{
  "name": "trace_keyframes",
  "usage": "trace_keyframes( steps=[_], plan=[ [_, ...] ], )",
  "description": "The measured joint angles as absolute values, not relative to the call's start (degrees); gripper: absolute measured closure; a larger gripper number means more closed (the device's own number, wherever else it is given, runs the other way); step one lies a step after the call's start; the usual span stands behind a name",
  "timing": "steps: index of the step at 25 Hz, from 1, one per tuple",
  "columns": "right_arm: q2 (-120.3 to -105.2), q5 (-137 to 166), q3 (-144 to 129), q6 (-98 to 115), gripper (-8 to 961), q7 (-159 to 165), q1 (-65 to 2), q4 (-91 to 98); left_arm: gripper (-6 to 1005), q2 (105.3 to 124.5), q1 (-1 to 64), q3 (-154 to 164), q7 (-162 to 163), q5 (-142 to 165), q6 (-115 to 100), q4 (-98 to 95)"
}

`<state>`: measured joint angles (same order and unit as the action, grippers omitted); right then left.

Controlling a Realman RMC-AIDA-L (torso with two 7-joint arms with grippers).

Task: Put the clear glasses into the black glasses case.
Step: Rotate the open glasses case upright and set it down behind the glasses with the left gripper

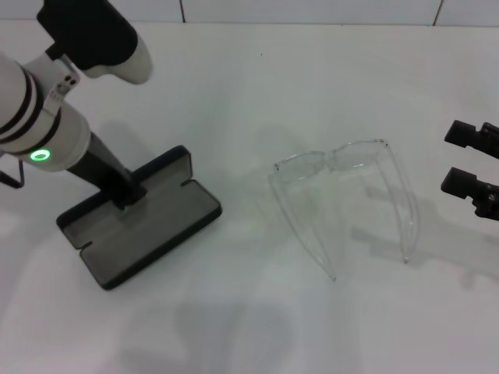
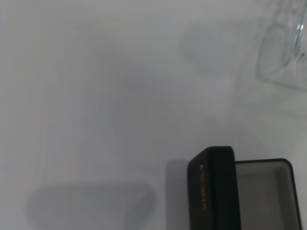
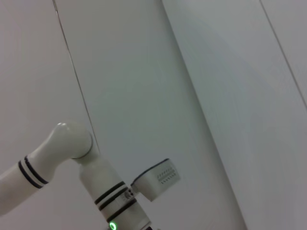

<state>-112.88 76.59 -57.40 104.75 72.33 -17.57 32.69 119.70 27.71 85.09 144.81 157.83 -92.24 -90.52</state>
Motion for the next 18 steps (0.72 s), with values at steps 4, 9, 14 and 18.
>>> trace_keyframes(
  steps=[4, 9, 14, 18],
  plan=[
    [-112.62, 76.78, -56.88, 104.85, 111, 72.27, -17.25, 32.69, 750, 119.71, 27.52, 86.95, 144.77, 158.49, -91.83, -94.52],
    [-111.25, 79.18, -56.59, 104.91, 112, 72.26, -17.13, 33.09, 792, 119.71, 27.55, 91.54, 144.93, 162.29, -91.09, -99.92],
    [-109.09, 87.38, -56.51, 101.74, 114, 76.13, -19.27, 40.58, 793, 119.71, 28.16, 92.18, 144.66, 162.34, -91.02, -101.08],
    [-108.28, 95.56, -56.76, 100.04, 117, 86.62, -25.15, 51.65, 793, 119.67, 28.06, 91.89, 144.64, 162.40, -90.91, -101.22]
  ],
)
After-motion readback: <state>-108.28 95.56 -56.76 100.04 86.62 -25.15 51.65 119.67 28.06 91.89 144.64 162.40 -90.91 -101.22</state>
